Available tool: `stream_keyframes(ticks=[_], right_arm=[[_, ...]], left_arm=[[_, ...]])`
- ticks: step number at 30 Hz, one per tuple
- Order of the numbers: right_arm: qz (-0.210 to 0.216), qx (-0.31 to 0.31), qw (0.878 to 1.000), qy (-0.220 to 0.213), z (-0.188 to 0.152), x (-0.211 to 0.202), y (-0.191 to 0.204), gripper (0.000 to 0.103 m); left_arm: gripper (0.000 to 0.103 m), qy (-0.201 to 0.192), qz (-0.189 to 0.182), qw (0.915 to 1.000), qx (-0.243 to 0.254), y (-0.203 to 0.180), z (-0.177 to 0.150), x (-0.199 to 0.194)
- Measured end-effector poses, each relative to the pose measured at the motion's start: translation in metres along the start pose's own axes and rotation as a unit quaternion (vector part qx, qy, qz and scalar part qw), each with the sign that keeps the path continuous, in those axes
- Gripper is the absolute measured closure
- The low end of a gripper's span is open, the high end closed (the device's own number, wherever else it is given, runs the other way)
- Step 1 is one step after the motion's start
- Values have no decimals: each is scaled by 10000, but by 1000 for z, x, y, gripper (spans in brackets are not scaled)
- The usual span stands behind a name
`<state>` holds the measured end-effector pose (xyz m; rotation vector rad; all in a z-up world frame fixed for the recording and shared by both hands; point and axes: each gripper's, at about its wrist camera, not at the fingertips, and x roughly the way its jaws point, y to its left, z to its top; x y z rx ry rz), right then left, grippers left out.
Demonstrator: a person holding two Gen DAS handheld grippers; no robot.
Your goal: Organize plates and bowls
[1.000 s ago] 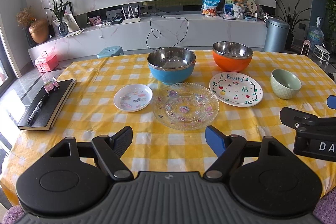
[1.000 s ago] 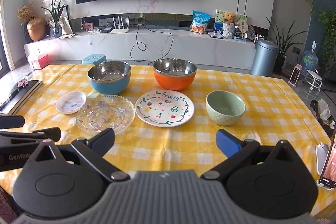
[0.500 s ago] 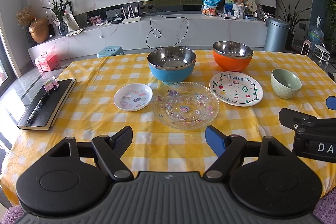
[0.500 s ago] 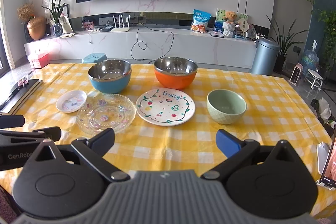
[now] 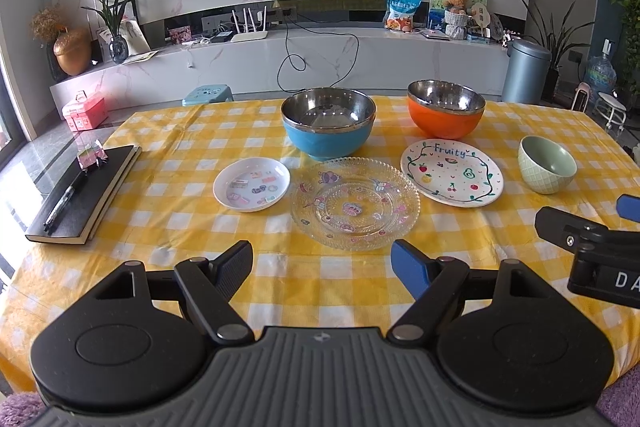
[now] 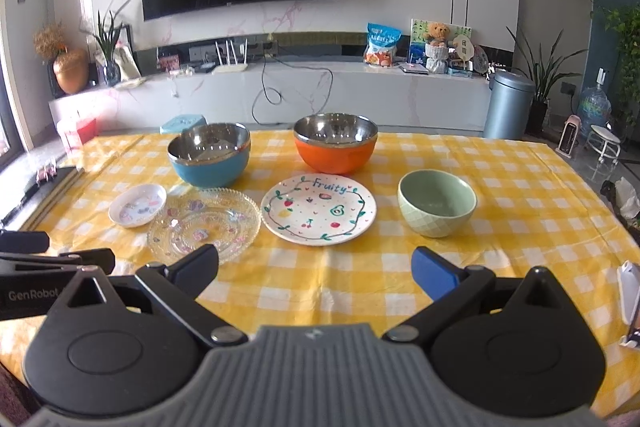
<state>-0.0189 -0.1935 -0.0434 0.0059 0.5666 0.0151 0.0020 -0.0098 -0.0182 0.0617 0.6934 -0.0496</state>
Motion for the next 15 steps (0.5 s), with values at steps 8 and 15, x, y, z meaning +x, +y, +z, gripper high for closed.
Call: stream_keyframes(ticks=[8,15], right_arm=[[323,-37,9995,-60,1,30,-4,22],[960,739,9926,15,11,82,0,57]], left_arm=[[32,-18,-694,9972,-291,20,7,30],[52,197,-904,9929,-746,46,20,83]])
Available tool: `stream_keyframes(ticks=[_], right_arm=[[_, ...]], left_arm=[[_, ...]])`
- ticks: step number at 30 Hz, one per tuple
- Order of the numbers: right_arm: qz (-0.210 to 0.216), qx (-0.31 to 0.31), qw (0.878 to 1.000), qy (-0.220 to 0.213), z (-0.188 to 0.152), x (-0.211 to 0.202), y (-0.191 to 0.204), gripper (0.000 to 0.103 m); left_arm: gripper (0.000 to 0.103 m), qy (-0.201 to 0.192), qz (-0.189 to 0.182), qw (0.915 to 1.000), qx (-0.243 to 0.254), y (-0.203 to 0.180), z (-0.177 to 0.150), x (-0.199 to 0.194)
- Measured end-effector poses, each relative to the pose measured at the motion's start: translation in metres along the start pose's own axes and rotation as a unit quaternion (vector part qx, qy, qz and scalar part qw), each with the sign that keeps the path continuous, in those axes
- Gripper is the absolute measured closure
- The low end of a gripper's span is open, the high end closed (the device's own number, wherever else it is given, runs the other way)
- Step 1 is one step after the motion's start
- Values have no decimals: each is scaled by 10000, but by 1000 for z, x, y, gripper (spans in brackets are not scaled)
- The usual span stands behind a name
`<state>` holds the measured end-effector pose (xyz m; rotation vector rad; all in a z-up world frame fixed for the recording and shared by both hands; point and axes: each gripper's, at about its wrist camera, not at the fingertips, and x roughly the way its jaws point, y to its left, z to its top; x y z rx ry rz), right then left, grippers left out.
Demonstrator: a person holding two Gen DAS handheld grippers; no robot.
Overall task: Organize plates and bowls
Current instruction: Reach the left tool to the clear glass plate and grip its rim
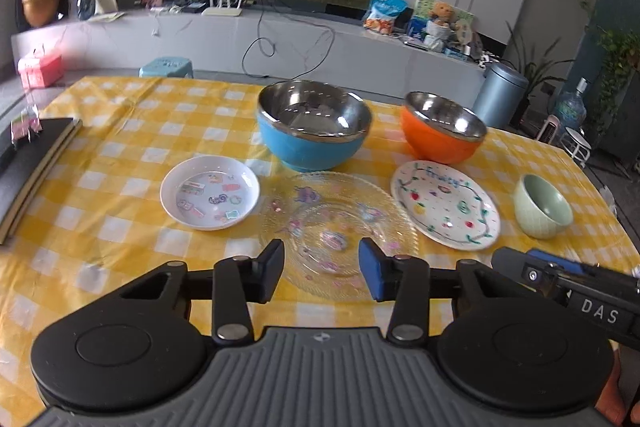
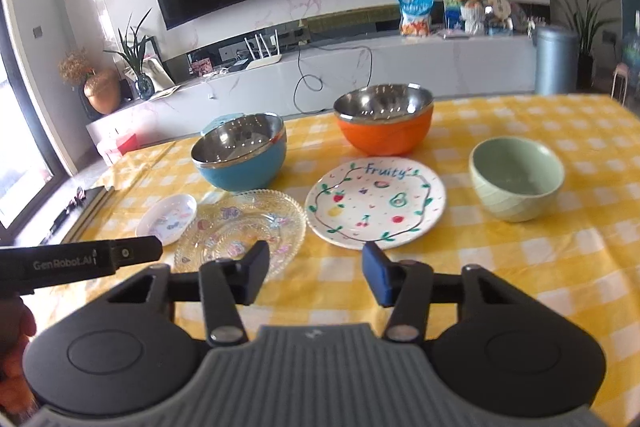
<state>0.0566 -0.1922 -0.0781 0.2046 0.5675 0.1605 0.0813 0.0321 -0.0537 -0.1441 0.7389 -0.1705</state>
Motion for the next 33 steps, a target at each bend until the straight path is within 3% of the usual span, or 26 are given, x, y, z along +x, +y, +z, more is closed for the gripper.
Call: stream_keyframes(ticks=[2,6,13,30,33], right_arm=[[207,278,9992,189,1,18,-3,66],[402,663,9958,487,1,51,-6,66],[565,948,9907,793,-3,83,-7,83],[685,1166,9862,958,-12,112,-10,84],[682,1166,9864,931,-12,114,-9,85]], left_arm=[[52,35,-59,9997,-253,11,4,12],[55,148,-222,9966,-784,31,7,33],[67,235,-227,9956,-883,40,4,57],[67,308,-266,9921,-1190,57,4,79],[77,312,-268,9924,-1163,56,5,79]])
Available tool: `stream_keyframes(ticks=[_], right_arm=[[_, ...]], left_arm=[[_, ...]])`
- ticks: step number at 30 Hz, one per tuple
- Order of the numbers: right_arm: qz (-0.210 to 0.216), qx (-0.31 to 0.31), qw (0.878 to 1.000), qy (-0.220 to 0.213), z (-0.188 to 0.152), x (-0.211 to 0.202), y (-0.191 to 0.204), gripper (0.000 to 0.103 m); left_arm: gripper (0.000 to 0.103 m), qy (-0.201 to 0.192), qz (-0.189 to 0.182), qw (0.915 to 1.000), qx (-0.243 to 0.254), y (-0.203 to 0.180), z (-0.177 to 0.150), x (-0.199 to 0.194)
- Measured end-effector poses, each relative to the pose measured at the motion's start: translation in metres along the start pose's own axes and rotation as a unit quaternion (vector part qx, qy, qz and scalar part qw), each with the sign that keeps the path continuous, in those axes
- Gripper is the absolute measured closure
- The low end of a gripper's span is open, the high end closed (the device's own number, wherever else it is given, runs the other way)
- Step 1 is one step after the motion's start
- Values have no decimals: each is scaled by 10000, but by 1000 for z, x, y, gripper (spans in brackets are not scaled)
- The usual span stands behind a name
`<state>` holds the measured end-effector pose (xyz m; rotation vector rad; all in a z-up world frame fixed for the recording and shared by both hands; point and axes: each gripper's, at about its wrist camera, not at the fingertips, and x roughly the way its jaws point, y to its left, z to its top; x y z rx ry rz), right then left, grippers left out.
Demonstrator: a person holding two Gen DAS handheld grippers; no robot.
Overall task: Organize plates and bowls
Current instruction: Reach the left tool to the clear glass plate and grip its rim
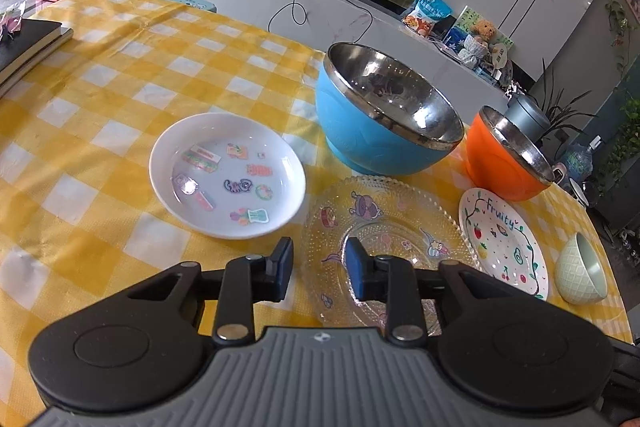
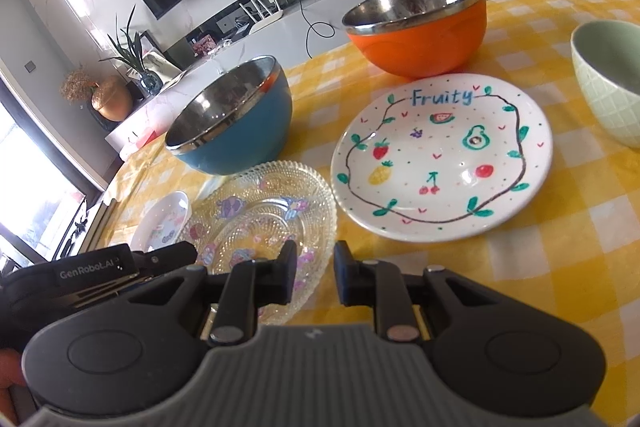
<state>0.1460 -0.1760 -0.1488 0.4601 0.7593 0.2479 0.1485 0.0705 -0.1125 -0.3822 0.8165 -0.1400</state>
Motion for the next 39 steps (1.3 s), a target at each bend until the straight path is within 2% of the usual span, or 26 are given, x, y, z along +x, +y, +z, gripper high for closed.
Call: stream_keyframes(ticks=[4,12,20,31,39], right_arm=[[-79,-44,9999,-49,-1,0,0,93],[-21,47,10000,-38,-1,-7,-3,93],[90,-33,10000,-27,-8,-36,6,93],[263,-177,9994,106,-46,-85,26,93],[246,-248,9992,214,-73,-111,30,93]], left_arm=[[86,-18,147,9998,123,-4,-1,0],[86,-9,152,9996,254,-8,-5,-11],[86,-87,99,9997,203,-10,-17,-47],[86,-145,143,9997,102,-3,-48,-108],[86,-90,178,9998,39,1,-76,-129]])
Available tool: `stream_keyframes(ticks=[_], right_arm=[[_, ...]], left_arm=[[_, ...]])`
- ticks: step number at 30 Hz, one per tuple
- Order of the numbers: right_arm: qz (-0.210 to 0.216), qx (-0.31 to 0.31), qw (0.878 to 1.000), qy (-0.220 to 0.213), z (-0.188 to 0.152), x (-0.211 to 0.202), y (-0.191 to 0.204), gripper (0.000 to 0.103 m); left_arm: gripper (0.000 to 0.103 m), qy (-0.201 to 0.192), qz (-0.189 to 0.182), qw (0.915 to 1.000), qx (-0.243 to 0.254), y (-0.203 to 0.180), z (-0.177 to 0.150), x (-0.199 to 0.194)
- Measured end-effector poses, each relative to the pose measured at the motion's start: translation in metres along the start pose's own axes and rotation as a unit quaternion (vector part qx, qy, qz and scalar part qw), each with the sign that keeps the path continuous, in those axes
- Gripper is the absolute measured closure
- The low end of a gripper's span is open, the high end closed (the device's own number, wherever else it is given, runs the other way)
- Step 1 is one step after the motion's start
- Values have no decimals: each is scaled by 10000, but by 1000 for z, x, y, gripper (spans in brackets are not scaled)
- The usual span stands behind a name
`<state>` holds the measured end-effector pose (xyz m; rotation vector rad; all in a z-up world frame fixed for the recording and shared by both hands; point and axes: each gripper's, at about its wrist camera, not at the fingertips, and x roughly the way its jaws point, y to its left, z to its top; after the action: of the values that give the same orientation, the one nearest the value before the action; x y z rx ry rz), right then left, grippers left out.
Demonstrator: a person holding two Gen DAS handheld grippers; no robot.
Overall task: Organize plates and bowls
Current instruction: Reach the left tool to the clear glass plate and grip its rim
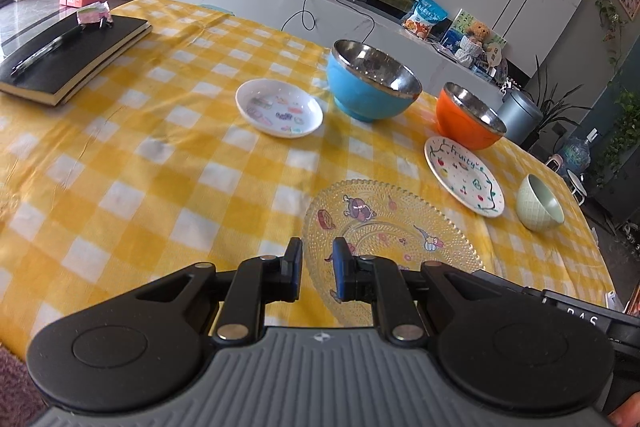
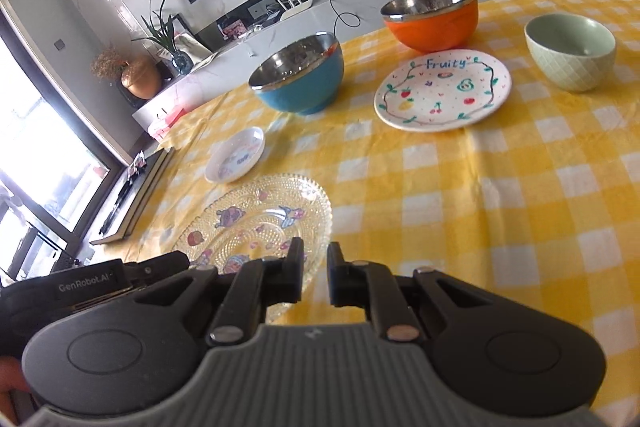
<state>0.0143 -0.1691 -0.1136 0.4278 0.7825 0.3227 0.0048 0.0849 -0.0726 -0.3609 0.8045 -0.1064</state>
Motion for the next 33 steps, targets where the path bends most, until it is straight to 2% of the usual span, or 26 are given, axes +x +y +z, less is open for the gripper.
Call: stream_keyframes(ticks=[6,19,33], right_arm=[[-3,60,9999,117,-15,-3,-1,93],[-120,11,9996,265,-20,6,-3,93],[-236,47,9994,246,-17,17,-5,93]], left_arm=[[86,73,1,10000,-26,5,-13,-6],[86,244,11,9997,-33,11,-21,6],[86,139,64,9999,24,12,-17,18]])
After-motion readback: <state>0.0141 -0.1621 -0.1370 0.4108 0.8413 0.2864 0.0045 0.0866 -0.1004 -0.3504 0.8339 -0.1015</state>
